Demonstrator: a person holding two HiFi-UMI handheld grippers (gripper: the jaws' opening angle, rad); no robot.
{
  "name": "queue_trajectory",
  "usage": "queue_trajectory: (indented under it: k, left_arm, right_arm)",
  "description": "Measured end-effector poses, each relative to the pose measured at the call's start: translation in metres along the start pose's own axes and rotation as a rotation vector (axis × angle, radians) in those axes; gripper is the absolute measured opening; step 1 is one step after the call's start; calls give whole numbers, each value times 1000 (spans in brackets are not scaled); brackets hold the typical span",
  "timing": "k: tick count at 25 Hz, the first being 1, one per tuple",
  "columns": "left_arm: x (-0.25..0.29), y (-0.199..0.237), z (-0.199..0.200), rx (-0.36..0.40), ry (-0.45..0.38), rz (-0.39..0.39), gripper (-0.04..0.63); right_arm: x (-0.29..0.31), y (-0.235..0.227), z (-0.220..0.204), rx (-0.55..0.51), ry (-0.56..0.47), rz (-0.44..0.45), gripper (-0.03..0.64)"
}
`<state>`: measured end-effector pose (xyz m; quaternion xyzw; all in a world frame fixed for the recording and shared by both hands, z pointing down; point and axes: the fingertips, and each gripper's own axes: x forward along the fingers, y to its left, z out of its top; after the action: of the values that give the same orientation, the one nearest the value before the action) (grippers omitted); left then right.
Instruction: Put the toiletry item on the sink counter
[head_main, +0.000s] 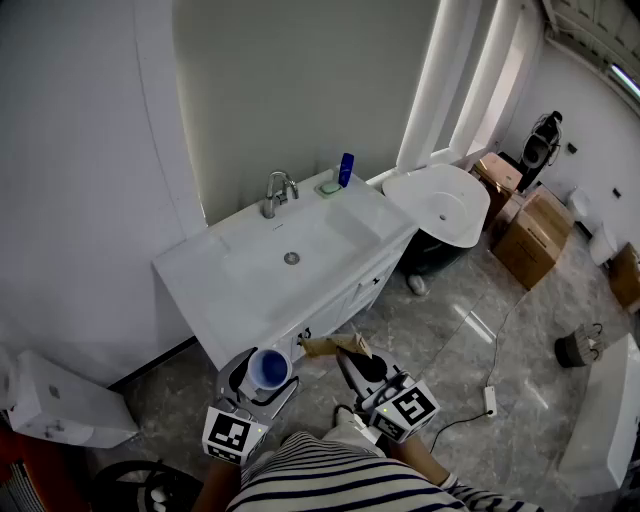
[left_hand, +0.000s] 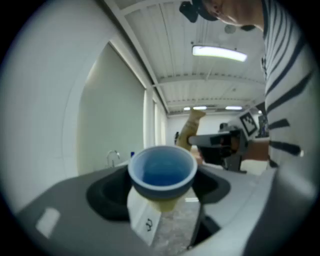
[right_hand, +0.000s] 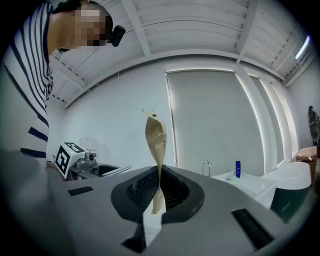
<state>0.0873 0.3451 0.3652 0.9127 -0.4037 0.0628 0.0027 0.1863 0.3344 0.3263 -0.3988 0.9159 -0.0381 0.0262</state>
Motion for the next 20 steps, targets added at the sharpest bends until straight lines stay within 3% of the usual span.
queue_trajectory:
  k: [20]
  left_arm:
    - [-7, -12, -12, 6, 25, -4, 370]
  right_arm:
    - [-12, 3, 0, -16, -7, 7, 14]
